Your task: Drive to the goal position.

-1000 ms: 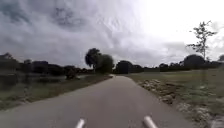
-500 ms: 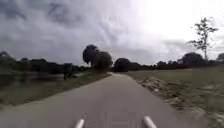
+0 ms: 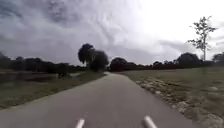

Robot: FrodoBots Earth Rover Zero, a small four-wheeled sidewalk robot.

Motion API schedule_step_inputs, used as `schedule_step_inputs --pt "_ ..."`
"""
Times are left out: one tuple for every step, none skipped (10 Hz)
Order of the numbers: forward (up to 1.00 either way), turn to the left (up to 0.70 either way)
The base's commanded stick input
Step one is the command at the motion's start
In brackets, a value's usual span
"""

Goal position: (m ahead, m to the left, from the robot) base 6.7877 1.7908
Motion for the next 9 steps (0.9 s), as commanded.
schedule_step_inputs --pt "0.69 0.03" --pt "0.69 0.03" --pt "0.69 0.03" --pt "0.69 0.03" --pt "0.69 0.03" --pt "0.69 0.11" --pt "0.69 0.17" --pt "0.69 0.22" --pt "0.69 0.27"
